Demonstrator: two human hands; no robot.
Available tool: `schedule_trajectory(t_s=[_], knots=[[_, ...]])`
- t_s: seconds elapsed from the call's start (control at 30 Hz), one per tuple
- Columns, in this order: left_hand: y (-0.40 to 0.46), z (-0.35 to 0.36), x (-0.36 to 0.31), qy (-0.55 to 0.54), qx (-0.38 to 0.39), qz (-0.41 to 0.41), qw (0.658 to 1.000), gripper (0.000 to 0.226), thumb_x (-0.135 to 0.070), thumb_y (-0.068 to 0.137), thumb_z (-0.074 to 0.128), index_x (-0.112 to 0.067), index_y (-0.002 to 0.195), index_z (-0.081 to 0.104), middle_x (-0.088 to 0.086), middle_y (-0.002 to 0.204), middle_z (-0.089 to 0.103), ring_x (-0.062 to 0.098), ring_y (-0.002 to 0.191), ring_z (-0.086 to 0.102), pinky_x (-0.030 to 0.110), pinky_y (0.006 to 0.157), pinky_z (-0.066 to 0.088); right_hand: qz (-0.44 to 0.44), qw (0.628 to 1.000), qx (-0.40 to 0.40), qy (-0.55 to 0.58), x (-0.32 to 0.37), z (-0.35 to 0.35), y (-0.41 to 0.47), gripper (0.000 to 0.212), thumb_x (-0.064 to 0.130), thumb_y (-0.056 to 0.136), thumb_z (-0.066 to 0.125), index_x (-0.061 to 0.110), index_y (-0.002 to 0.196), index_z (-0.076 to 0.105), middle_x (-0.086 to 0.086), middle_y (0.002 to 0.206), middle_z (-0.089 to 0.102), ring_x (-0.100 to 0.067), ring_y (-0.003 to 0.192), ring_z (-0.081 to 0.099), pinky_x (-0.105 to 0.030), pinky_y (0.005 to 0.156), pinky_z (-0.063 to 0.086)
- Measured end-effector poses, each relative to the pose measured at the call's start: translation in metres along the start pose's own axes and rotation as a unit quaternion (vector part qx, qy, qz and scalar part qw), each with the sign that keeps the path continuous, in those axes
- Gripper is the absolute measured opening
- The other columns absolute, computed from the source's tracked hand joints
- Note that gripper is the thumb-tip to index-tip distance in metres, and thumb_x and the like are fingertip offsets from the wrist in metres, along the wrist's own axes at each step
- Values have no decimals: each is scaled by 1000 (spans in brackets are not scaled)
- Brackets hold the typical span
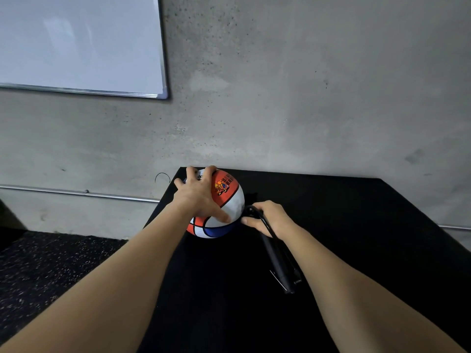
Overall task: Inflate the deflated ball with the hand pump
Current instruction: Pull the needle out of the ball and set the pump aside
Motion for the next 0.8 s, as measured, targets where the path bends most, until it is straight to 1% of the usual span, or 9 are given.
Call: schedule_trajectory(t_s=[0.07, 0.1, 0.17, 0.23, 0.43, 0.57, 0.67, 0.73, 0.8], knots=[[2, 1, -2, 4, 2, 2, 1000, 132, -56, 44, 93, -43, 148, 12, 7, 143, 20, 43, 130, 29, 43, 75, 46, -11, 999, -11, -35, 3, -1, 2, 24, 39, 88, 71, 16, 87, 70, -2, 83, 69, -21, 81, 67, -37, 78, 55], [3, 1, -3, 4, 5, 2, 1000, 132, -55, 44, 93, -43, 148, 12, 8, 143, 20, 43, 130, 28, 43, 75, 45, -15, 998, -6, -52, 4, -1, 3, 23, 39, 90, 69, 17, 90, 70, -2, 87, 69, -22, 84, 66, -40, 80, 55], [4, 1, -3, 3, 9, 0, 1000, 133, -55, 45, 93, -43, 149, 11, 8, 143, 20, 43, 130, 28, 45, 78, 48, -20, 997, 8, -75, 6, 2, 3, 21, 38, 94, 63, 20, 101, 69, -2, 100, 68, -23, 95, 65, -43, 87, 54], [5, 2, -2, -2, 12, -3, 1000, 133, -55, 45, 93, -44, 149, 11, 9, 143, 19, 44, 131, 27, 47, 82, 49, -18, 996, 8, -89, 7, 4, 4, 20, 36, 97, 59, 21, 107, 66, -4, 109, 67, -26, 101, 63, -44, 90, 52], [6, 2, 2, -23, 19, -7, 1000, 131, -52, 47, 94, -45, 149, 11, 8, 146, 17, 45, 134, 23, 50, 93, 47, -7, 997, -4, -70, 3, 5, 4, 26, 39, 98, 57, 24, 118, 64, -3, 118, 64, -24, 106, 63, -40, 91, 52], [10, 0, 12, -44, 25, -23, 998, 133, -52, 46, 94, -48, 148, 10, 7, 146, 17, 44, 135, 23, 54, 98, 45, 18, 997, -21, -75, -23, -10, -4, 13, 38, 95, 59, 29, 103, 66, -1, 100, 70, -23, 90, 69, -37, 86, 55], [12, -2, 23, -60, 28, -30, 997, 132, -55, 46, 94, -48, 148, 11, 8, 147, 20, 46, 136, 26, 56, 103, 42, 74, 990, -49, -111, -78, -37, -22, 24, 43, 93, 58, 31, 112, 66, -3, 102, 73, -26, 93, 71, -39, 87, 55], [12, -3, 21, -51, 28, -22, 998, 133, -56, 45, 94, -47, 149, 11, 9, 147, 19, 46, 137, 24, 57, 103, 41, 88, 992, -48, -77, -95, -44, -33, 23, 45, 91, 58, 31, 107, 66, 0, 95, 73, -21, 81, 73, -41, 83, 57], [10, -2, 12, -36, 29, -16, 999, 134, -56, 45, 94, -47, 149, 10, 9, 148, 17, 47, 138, 22, 58, 103, 41, 65, 996, -53, -41, -82, -43, -32, 16, 39, 93, 59, 29, 102, 67, 1, 91, 72, -13, 69, 74, -41, 80, 59]])
Point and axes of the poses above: each hand's wrist, its own y-axis towards the middle knuckle, its own z-axis out of the palm, x = y × z, the point moved 7 cm from there along y, towards the middle knuckle
